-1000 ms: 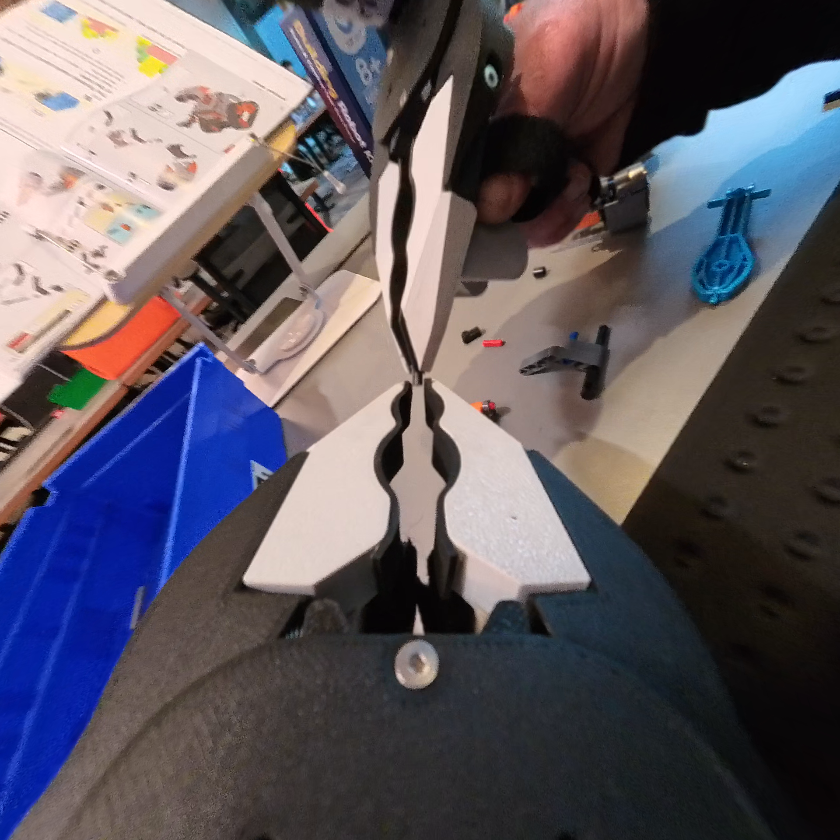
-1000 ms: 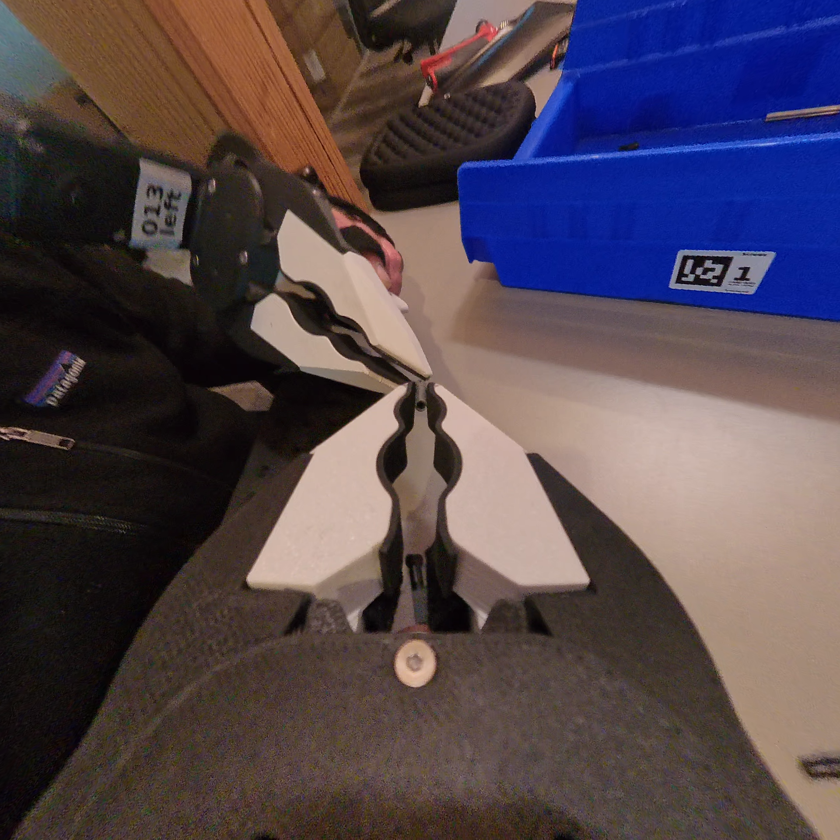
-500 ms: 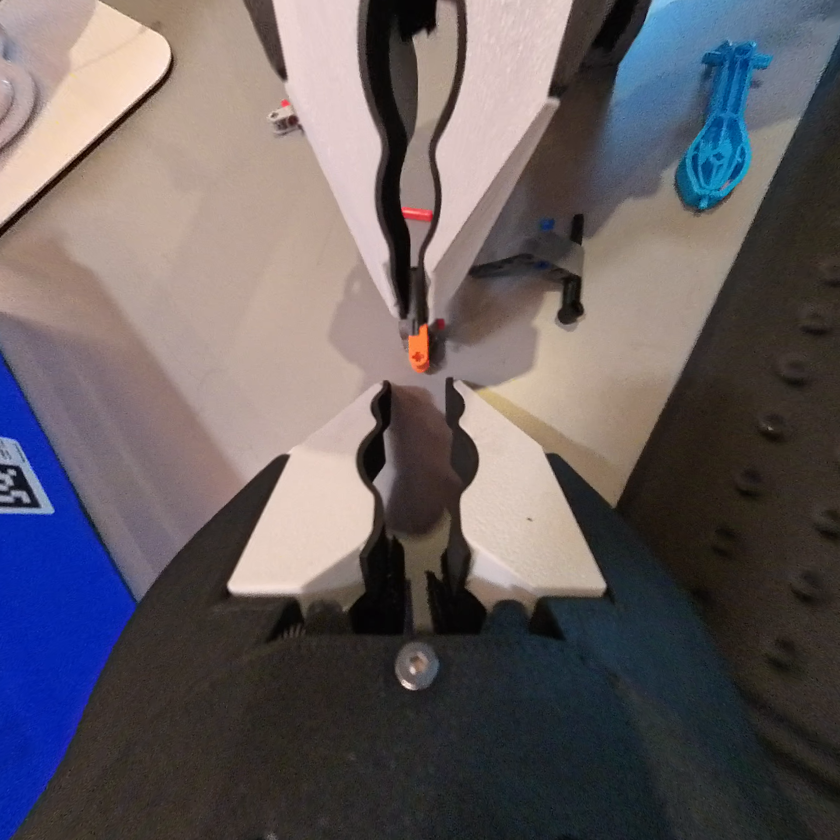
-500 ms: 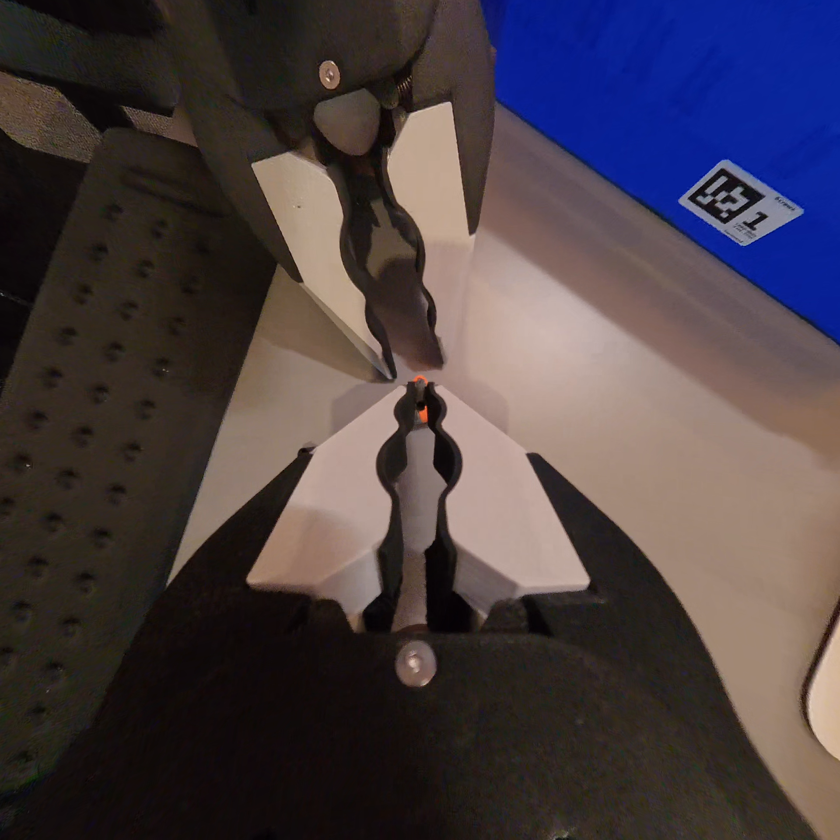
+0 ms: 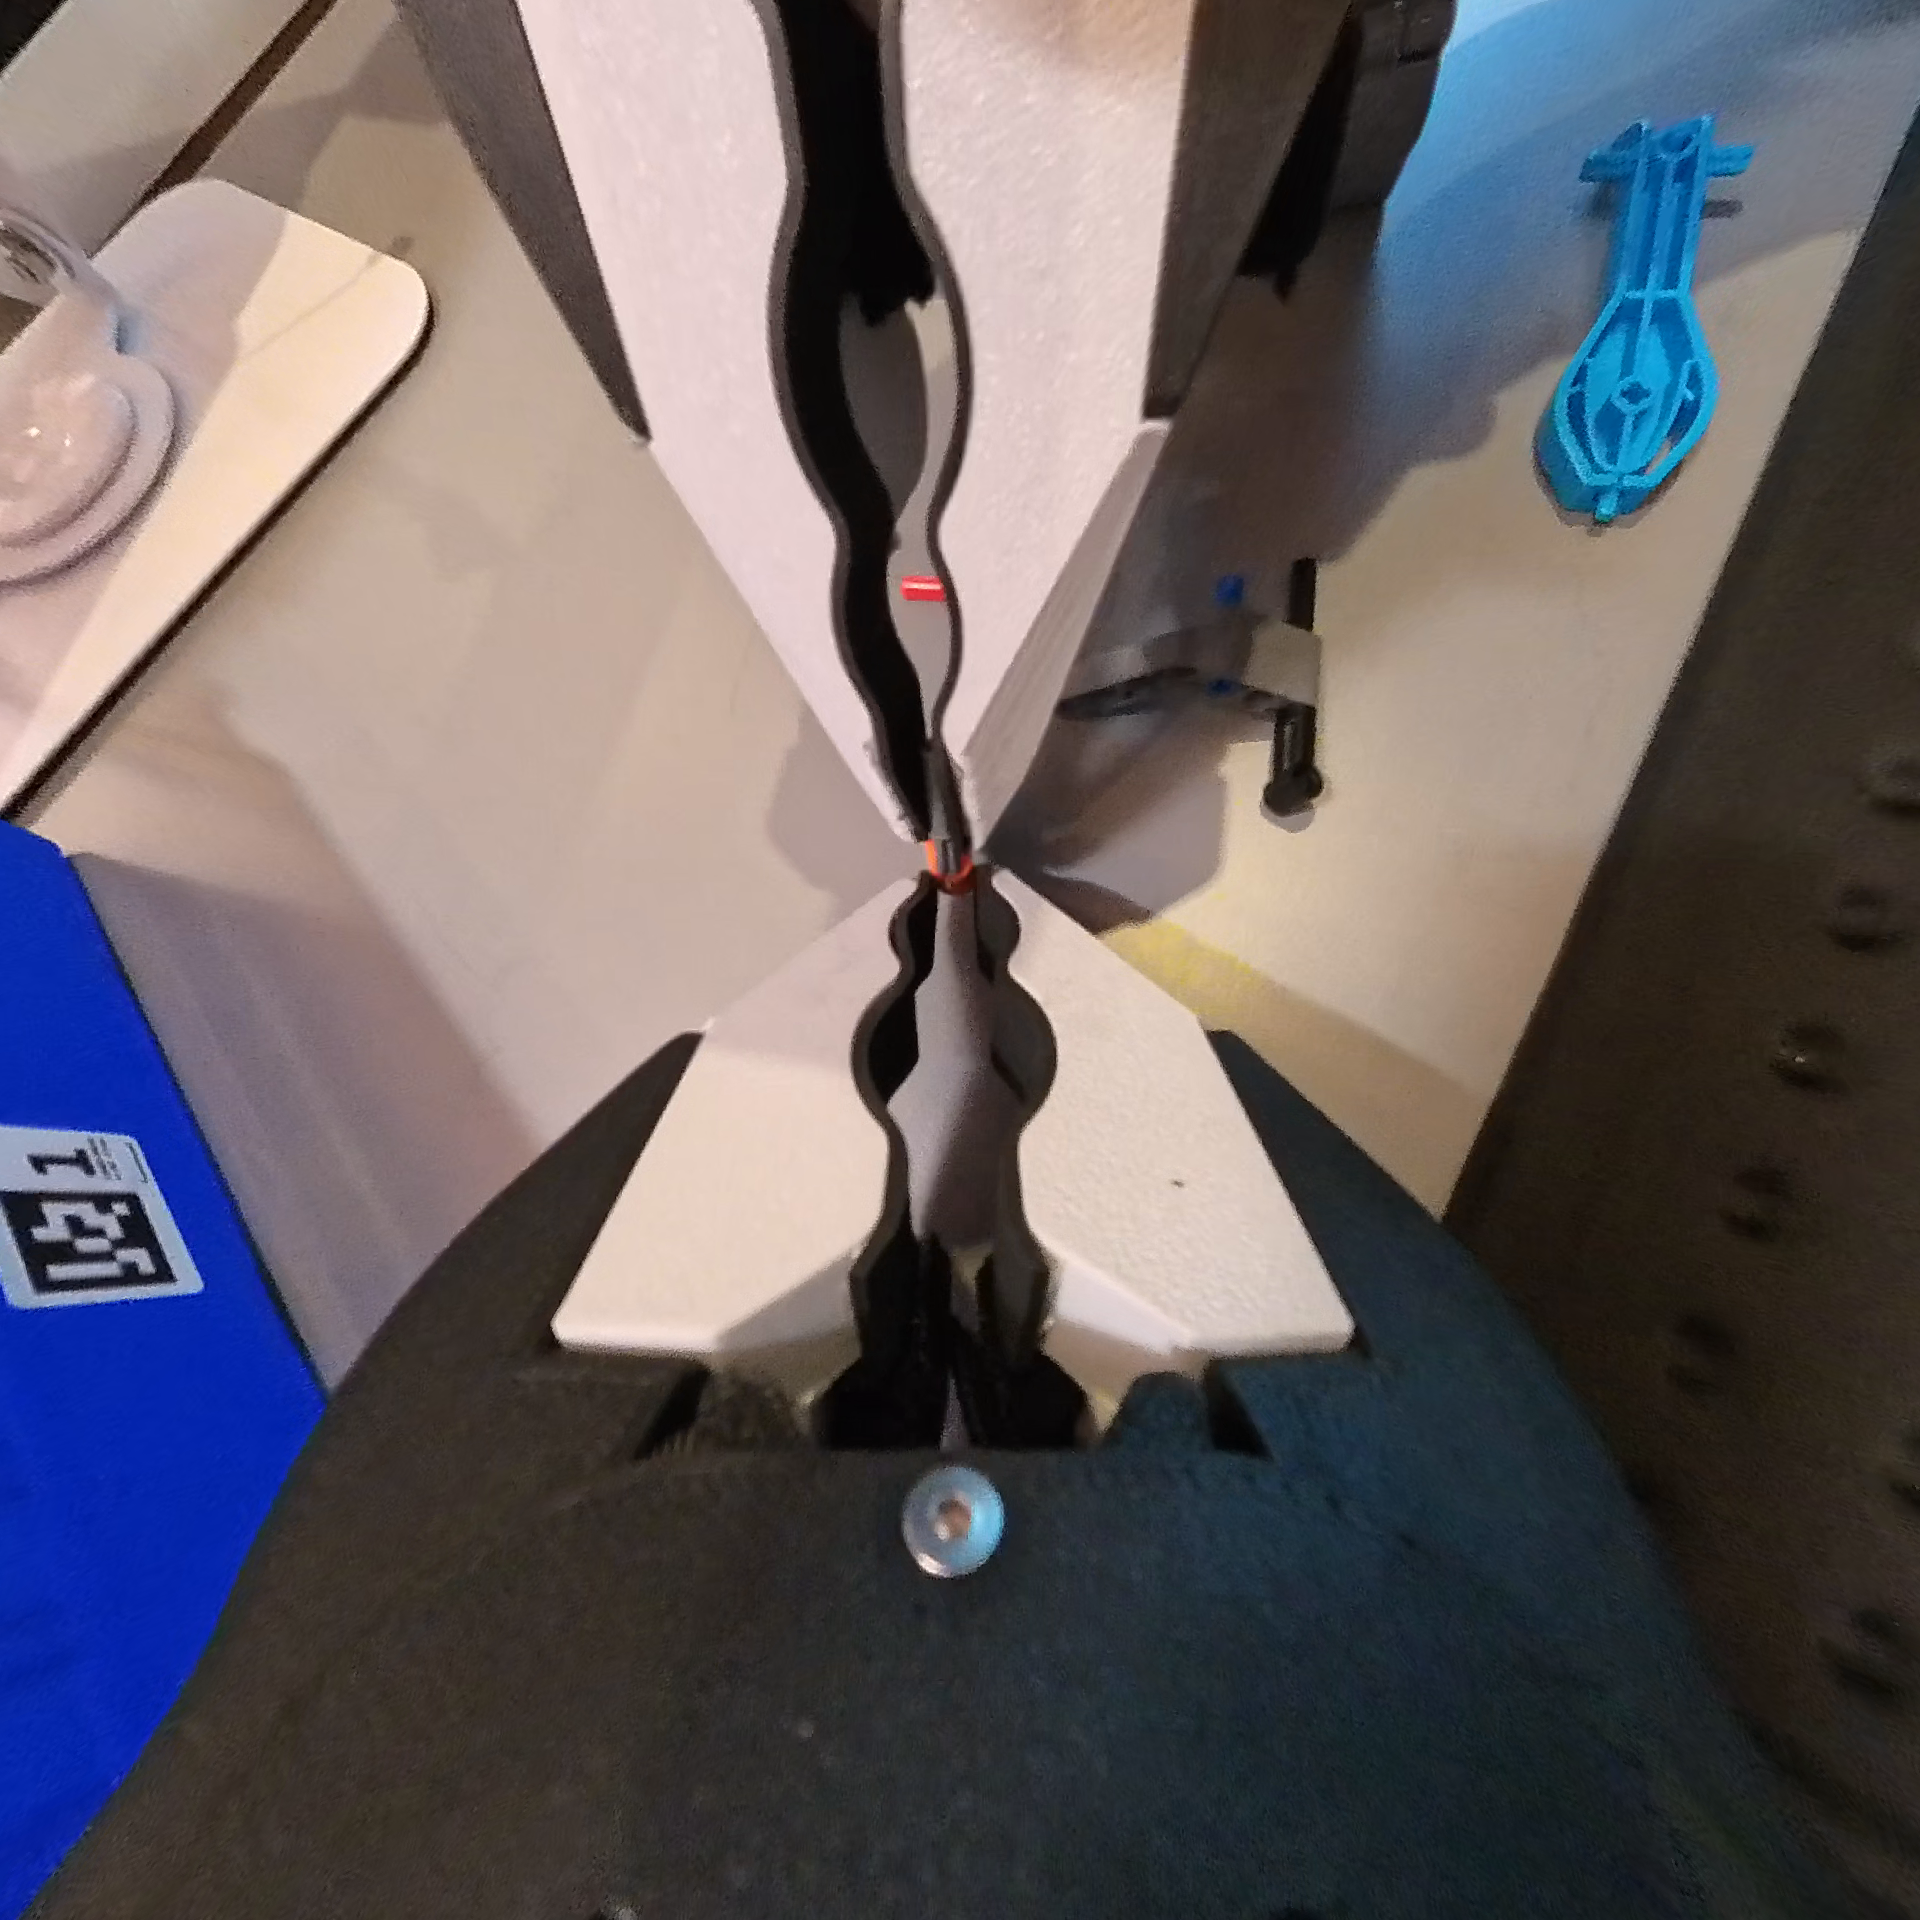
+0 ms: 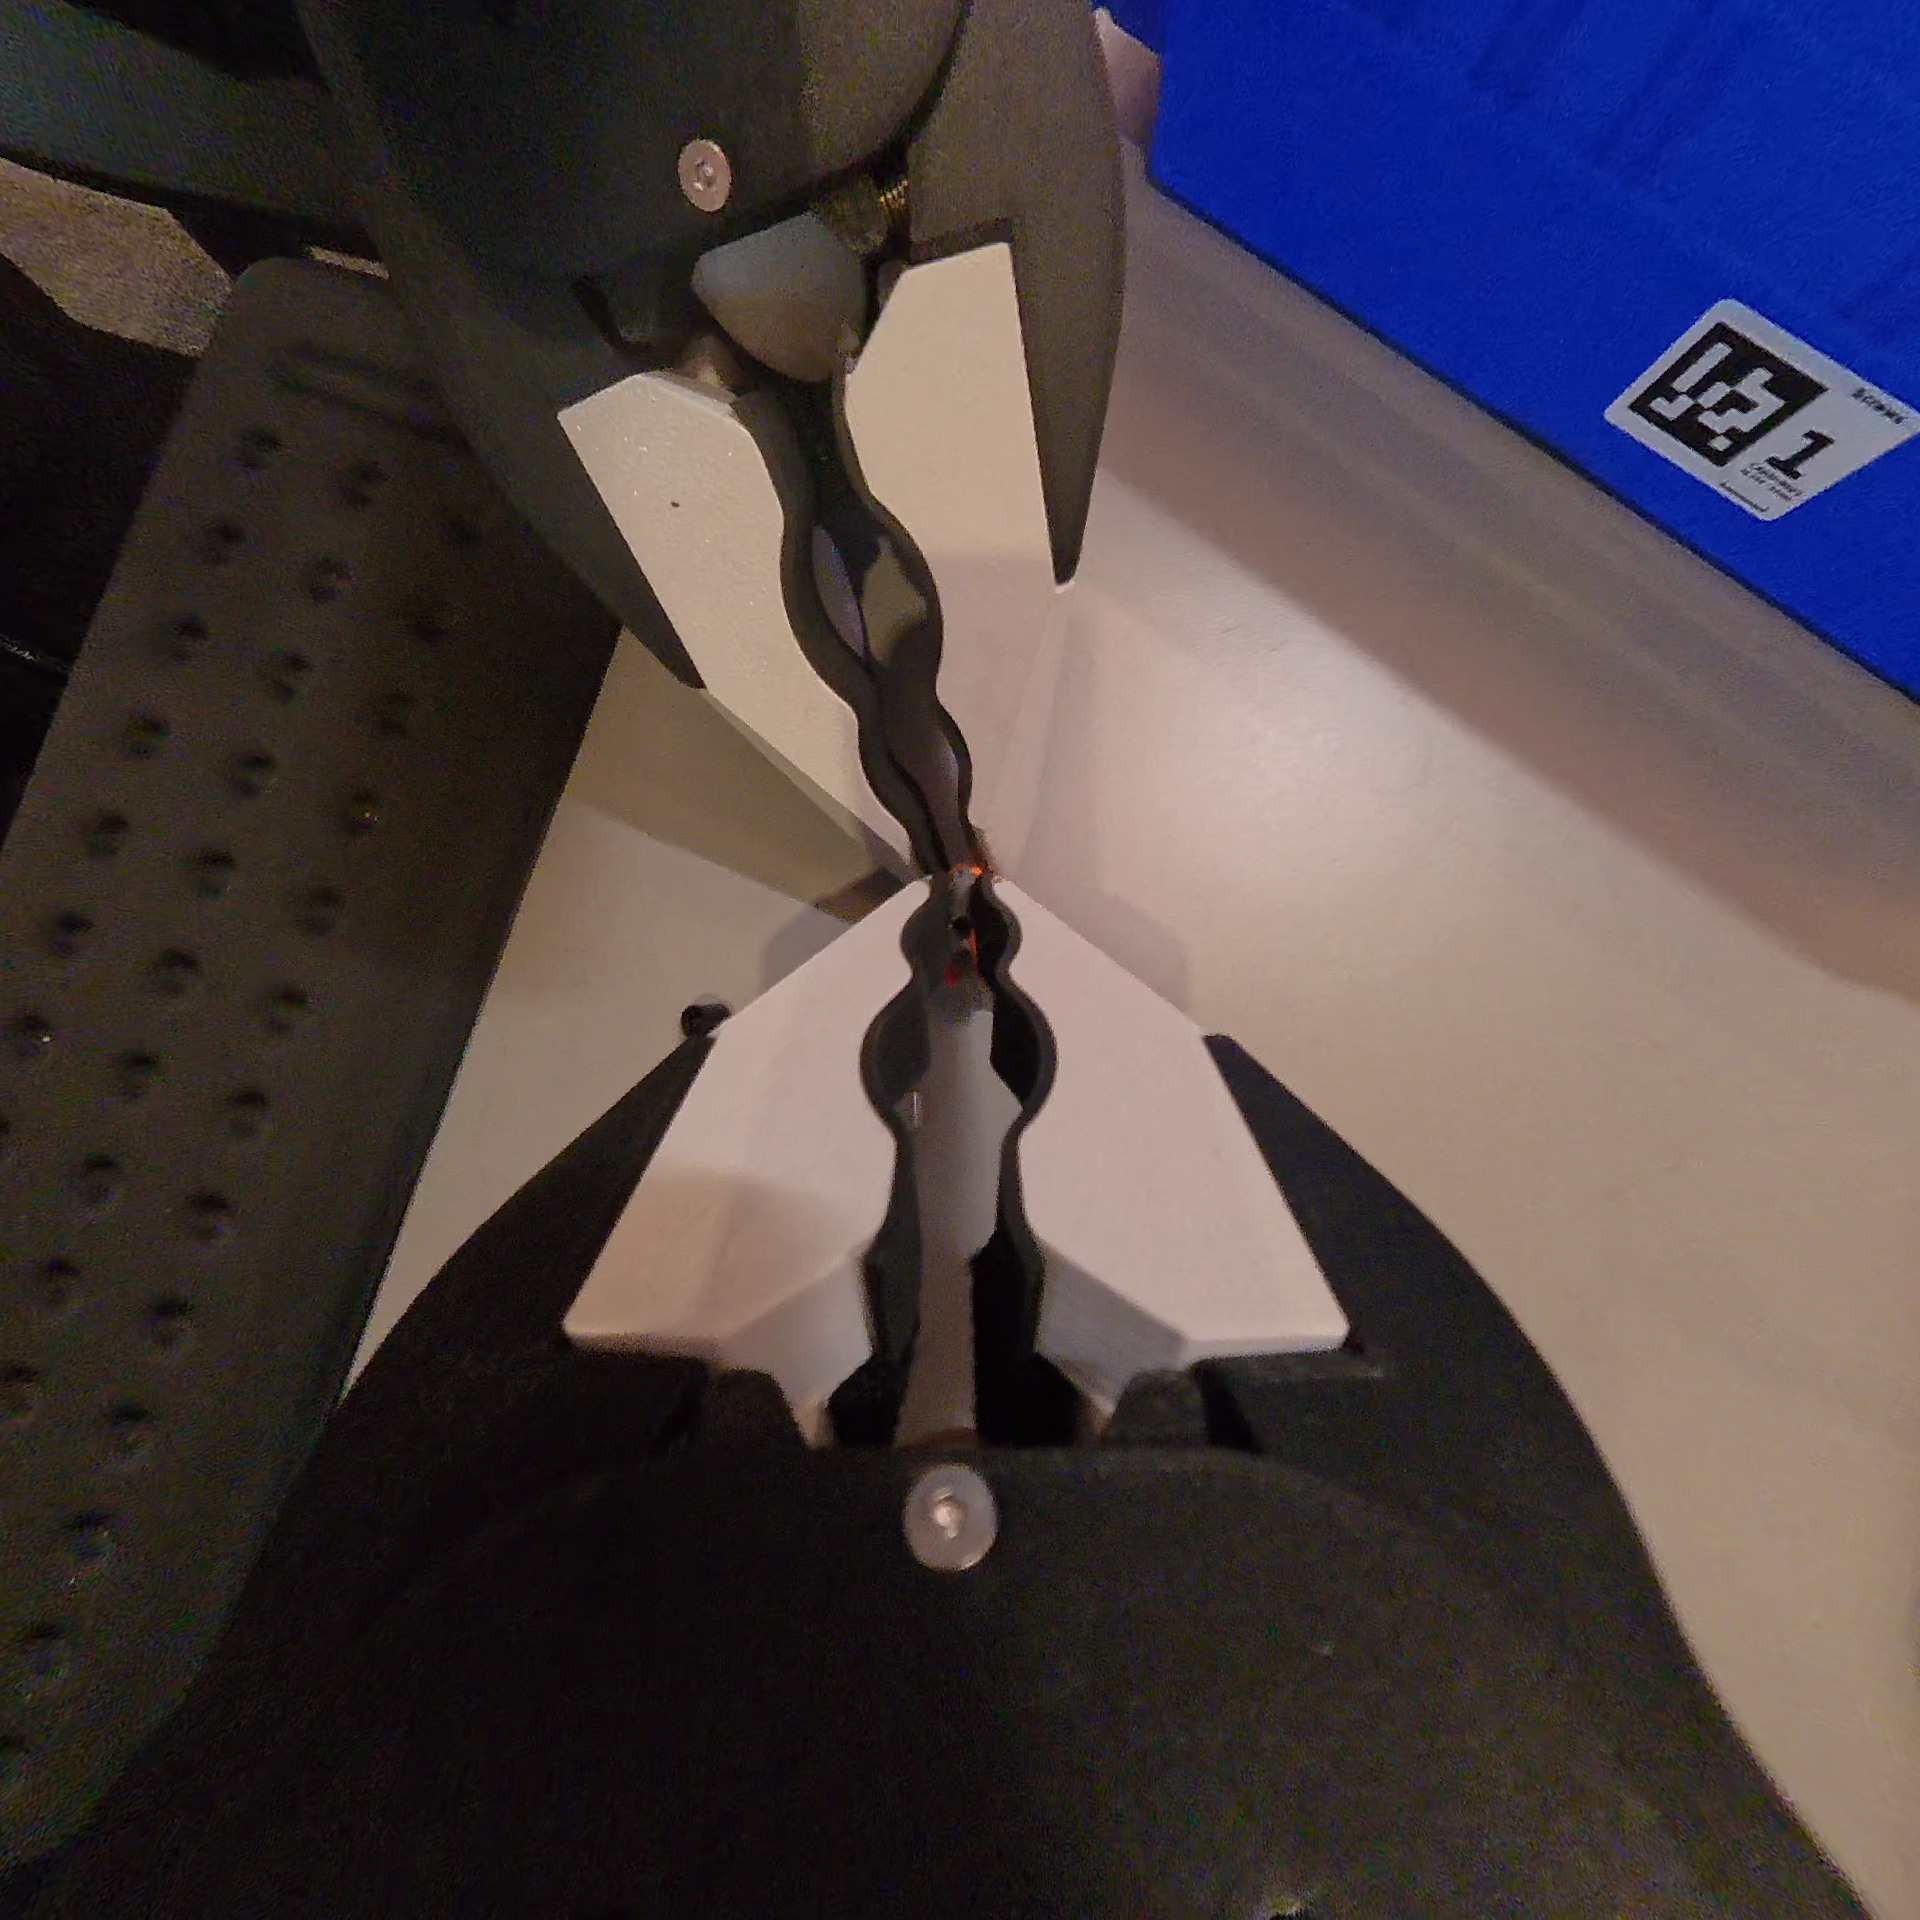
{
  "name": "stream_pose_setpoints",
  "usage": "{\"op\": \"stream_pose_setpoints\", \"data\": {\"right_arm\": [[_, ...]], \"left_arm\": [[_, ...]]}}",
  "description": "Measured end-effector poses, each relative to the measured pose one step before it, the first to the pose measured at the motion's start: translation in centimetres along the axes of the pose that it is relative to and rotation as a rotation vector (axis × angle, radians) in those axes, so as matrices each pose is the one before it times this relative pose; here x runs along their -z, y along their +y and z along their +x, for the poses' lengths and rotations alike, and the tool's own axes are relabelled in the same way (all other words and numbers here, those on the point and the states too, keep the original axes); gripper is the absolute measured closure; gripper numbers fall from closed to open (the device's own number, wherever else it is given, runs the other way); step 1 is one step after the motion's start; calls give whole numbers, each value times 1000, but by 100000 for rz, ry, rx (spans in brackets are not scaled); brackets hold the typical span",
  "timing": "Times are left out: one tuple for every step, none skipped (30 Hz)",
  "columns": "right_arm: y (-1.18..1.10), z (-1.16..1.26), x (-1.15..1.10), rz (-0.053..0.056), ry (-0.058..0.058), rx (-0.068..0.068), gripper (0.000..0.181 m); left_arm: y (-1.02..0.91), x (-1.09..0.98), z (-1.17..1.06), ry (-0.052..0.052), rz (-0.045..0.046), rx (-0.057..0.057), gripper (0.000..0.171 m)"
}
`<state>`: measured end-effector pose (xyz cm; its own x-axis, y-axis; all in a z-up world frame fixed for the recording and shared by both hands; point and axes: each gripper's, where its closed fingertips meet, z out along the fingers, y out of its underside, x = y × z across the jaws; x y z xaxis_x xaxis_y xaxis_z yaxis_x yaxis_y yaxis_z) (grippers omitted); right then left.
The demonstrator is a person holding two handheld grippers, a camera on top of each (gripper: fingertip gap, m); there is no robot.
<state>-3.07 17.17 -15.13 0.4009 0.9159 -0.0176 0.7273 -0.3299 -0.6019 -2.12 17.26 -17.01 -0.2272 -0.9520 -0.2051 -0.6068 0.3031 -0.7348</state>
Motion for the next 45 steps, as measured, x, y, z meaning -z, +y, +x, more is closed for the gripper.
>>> {"op": "stream_pose_setpoints", "data": {"right_arm": [[34,5,66,99,420,131,180],[40,-11,95,72,280,62,180],[-1,1,97,300,428,71,180],[14,-21,118,205,253,51,180],[36,1,155,56,395,275,180],[-20,49,195,216,631,298,180],[-18,41,181,114,541,326,180],[-7,52,132,-105,708,501,180],[13,14,106,-229,615,573,180],[-1,-14,70,-279,460,574,180],[7,20,64,-329,747,681,180],[-16,-8,81,-139,690,709,180],[-18,-35,97,86,290,357,180],[-29,-19,85,415,209,75,180],[-39,2,98,683,217,-69,180],[-15,1,91,672,147,-174,180],[44,8,87,359,205,-300,180],[84,29,96,82,442,-273,180],[86,37,110,108,403,-350,180],[18,7,95,494,105,-676,180],[-32,-8,77,735,-29,-1021,180],[33,29,47,261,158,-717,180],[49,13,35,71,408,153,180],[-9,33,66,386,415,392,180],[5,49,57,203,503,441,180],[115,70,15,-468,609,593,180],[66,28,-16,-182,388,59,180],[-35,5,-8,566,46,-720,180],[-1,27,-1,508,-41,-1172,180],[13,19,7,395,-96,-1193,180],[-47,2,44,826,-169,-1363,180],[-78,3,49,1151,-280,-1543,180],[-69,41,63,1201,-146,-1805,180],[-64,22,71,1377,-336,-2199,180],[-79,-8,58,1472,-454,-1912,180],[-25,1,75,1059,-169,-1451,180],[-1,9,68,551,-71,-1349,180],[-2,-6,56,392,-45,-1005,180],[-5,-22,44,285,97,-788,180],[-30,-30,52,345,110,-729,180],[-11,-23,38,297,235,-693,180],[6,18,45,164,596,-636,180],[2,61,62,11,754,-881,180],[-24,16,63,-7,477,-1116,180],[-30,4,58,54,482,-781,180]], "left_arm": [[-83,-24,28,-435,-125,-949,167],[-97,-21,-21,-780,74,-883,167],[-109,9,-33,-746,291,-781,167],[-98,23,26,-86,199,-336,167],[-122,48,0,-28,321,-44,167],[-164,65,-92,-700,593,-306,167],[-155,61,-86,-638,415,-395,167],[-97,24,-34,-203,25,-368,167],[-89,18,-74,-639,173,-669,167],[-78,-8,-20,-338,143,-368,167],[-71,-13,-31,-621,158,-472,167],[-97,16,-28,-583,376,-681,167],[-96,32,33,-33,431,-183,167],[-85,59,0,-167,468,-169,167],[-87,57,-40,-288,504,-372,167],[-86,49,-28,-132,506,-196,167],[-63,14,39,280,250,8,167],[-80,9,-9,-391,120,-681,167],[-53,30,-78,-1136,-128,-898,167],[-94,50,-84,-1230,-115,-1186,167],[-85,19,-19,-1081,-336,-1199,167],[-32,-39,6,-1124,-587,-1532,167],[-40,-48,-30,-1342,-486,-1517,167],[-82,-22,8,-723,-27,-902,167],[-97,3,59,-12,188,-213,167],[-30,-3,-28,-102,-56,64,167],[21,1,-8,-96,-334,-93,167],[13,11,-55,-761,-426,-719,167],[12,6,-35,-1110,-551,-1237,167],[-22,19,-1,-1262,-593,-1444,168],[-26,12,-31,-1517,-694,-1599,167],[-43,32,-39,-1428,-603,-1337,167],[-55,20,-71,-1486,-487,-1071,168],[-42,14,-82,-1516,-558,-1072,168],[-58,-1,-11,-1018,-455,-901,168],[-53,2,-61,-1426,-503,-980,168],[-33,-12,-63,-1386,-700,-959,168],[-34,-24,-37,-1146,-748,-895,168],[-31,-19,-43,-1194,-668,-481,168],[-47,-37,2,-772,-532,-244,168],[-39,-19,-13,-795,-383,-574,168],[-20,-8,-62,-1132,-402,-924,168],[-68,14,-50,-1119,-189,-986,168],[-58,25,-25,-866,-357,-1018,168],[-54,21,-65,-1128,-276,-1036,168]]}}
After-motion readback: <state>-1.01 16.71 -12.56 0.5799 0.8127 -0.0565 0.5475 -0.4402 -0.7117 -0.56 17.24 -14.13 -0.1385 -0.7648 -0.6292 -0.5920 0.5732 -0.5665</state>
